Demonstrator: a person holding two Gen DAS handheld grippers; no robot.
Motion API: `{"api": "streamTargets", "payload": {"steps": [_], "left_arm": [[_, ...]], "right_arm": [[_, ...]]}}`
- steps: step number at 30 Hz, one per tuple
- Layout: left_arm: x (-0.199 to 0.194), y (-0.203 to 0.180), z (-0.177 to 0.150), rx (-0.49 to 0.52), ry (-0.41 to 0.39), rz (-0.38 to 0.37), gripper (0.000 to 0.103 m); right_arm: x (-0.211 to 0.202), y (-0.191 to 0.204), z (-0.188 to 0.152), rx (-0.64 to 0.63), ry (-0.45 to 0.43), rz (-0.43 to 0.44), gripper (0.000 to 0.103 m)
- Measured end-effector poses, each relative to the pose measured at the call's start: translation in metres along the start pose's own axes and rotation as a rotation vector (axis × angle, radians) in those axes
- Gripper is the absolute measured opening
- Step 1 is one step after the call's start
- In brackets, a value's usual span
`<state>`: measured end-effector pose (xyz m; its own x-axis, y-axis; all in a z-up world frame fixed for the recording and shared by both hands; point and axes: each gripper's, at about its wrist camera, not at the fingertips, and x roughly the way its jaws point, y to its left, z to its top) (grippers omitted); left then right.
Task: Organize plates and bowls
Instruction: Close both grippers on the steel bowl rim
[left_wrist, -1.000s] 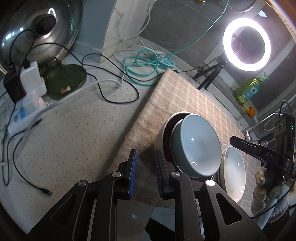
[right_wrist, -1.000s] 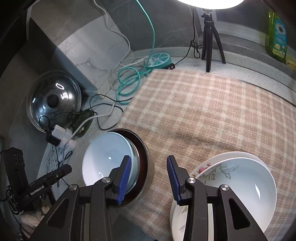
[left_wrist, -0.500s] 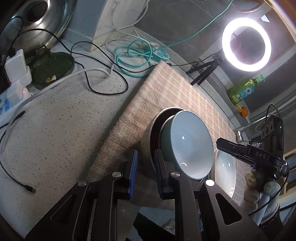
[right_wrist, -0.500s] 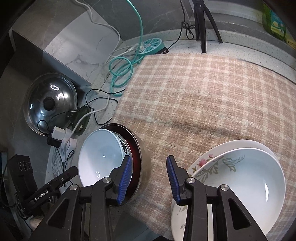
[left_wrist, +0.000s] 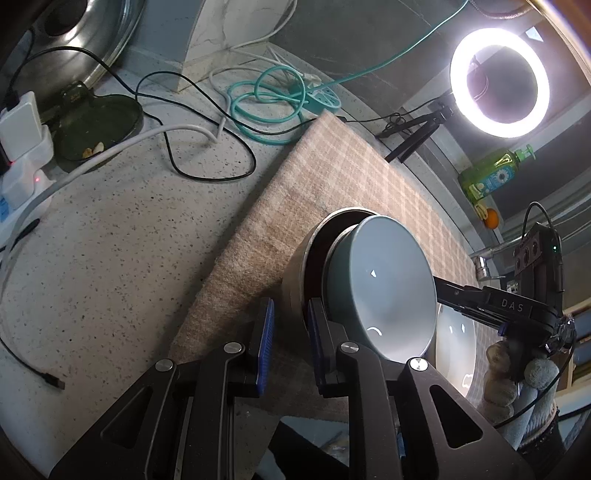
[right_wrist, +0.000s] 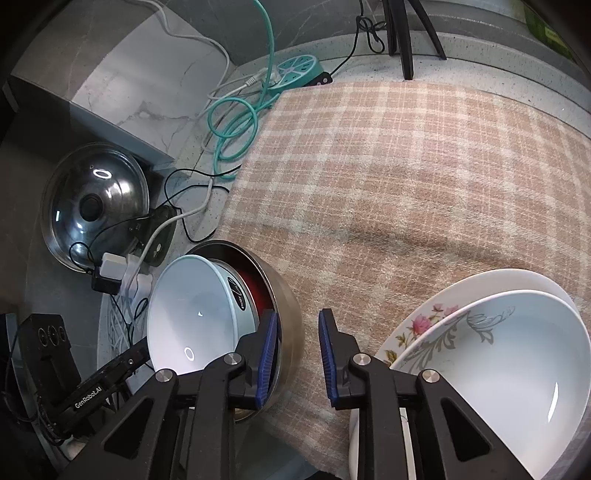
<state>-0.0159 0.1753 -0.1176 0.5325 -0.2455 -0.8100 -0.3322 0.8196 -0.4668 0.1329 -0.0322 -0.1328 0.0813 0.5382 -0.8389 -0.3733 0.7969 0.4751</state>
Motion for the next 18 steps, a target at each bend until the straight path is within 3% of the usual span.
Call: {"api": "streamTargets", "payload": {"steps": [16,18], "left_arm": [[0.012,-0.001,0.004,-0.001,0.029,-0.017,0.014],[0.013,-0.002,0.004,0.001,0.03,-0.023,0.012]], "right_arm": [[0.008,0.001,0.0,-0.001,0.038,0.015,0.017],[0.011,0.001,-0.001,0.006,0.046,0.03,0.009]]}}
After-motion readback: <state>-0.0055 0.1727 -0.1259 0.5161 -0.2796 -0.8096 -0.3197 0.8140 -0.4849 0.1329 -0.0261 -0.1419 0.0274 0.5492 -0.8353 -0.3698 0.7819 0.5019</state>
